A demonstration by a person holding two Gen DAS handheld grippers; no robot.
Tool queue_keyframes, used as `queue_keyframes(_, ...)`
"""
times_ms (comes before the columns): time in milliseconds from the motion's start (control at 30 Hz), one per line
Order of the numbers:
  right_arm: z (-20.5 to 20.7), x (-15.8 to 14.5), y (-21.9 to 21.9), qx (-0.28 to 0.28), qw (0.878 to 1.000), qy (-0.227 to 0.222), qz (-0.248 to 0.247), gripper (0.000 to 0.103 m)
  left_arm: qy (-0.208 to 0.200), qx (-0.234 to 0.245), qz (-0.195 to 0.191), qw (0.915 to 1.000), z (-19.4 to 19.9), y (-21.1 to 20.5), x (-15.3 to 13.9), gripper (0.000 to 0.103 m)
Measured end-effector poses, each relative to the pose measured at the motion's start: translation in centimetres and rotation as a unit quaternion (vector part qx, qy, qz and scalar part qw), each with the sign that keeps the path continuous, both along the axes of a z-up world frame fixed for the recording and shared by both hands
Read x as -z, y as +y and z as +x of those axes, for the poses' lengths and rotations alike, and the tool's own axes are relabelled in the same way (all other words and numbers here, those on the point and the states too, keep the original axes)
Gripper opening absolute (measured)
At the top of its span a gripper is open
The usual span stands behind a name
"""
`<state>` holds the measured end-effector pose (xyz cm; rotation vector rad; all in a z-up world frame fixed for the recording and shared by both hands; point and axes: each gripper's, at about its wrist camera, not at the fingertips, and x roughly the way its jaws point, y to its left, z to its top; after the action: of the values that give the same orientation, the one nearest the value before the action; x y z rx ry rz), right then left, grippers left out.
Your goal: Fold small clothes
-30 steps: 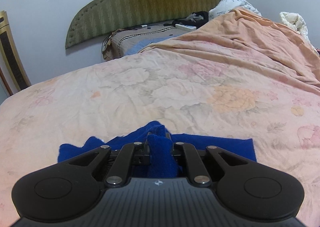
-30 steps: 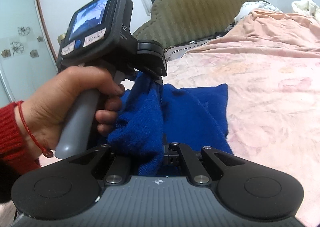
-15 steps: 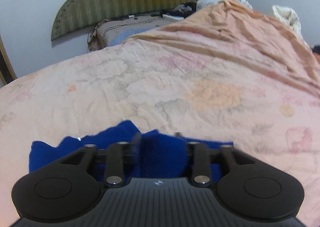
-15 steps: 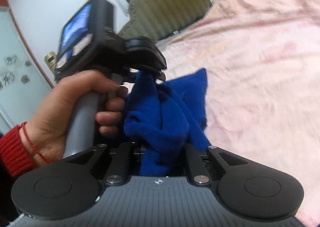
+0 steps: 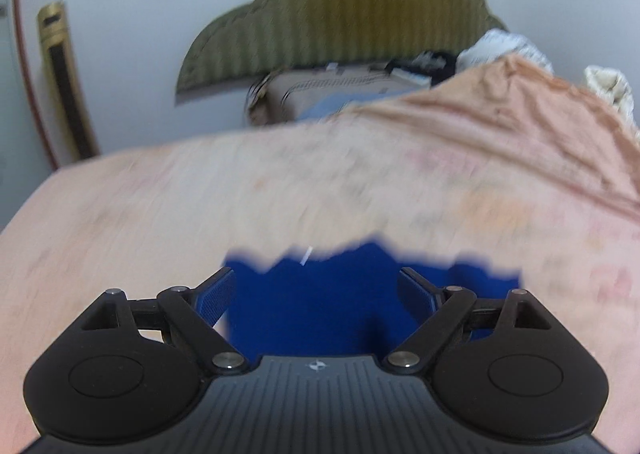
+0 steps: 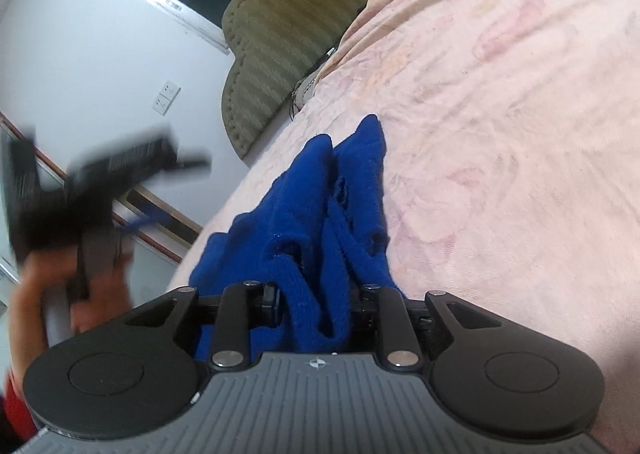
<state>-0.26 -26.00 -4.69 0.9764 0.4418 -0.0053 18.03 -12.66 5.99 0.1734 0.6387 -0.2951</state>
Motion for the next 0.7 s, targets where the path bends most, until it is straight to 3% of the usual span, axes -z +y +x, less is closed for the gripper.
queue_keyframes(133,0.3,-0.2,0.2,-0.004,1.0,0.0,-0.018,0.016,0.012,-0.019,-0.002,0.9997,-2.9,4.3,2.1,0.088)
queue_keyframes(333,0.0,0.2,-0.3,0.007,1.0,-0.004,0.0,0.017,0.062,0.0,-0.064,0.996,-6.0,9.0,3.7,0.088)
queue_keyframes(467,-0.3,0.0,-0.6,0.029,1.0,-0.012,0.002,0.034,0.095,0.028,-0.102,0.9898,-6.8,10.4,5.1,0.088)
queue_keyframes(567,-0.9,-0.6,-0.6,0.047,0.999,-0.019,-0.014,0.058,0.137,0.05,-0.155,0.9771,-6.5,11.3,6.1,0.089)
queue_keyframes(600,-1.1,-0.9,-0.6,0.045,0.999,-0.02,-0.018,0.071,0.139,0.056,-0.171,0.9737,-6.5,11.7,6.2,0.091)
queue_keyframes(700,-1.6,-1.7,-0.3,0.045,0.998,-0.002,-0.053,0.077,0.144,0.076,-0.207,0.9647,-6.4,12.4,6.6,0.092)
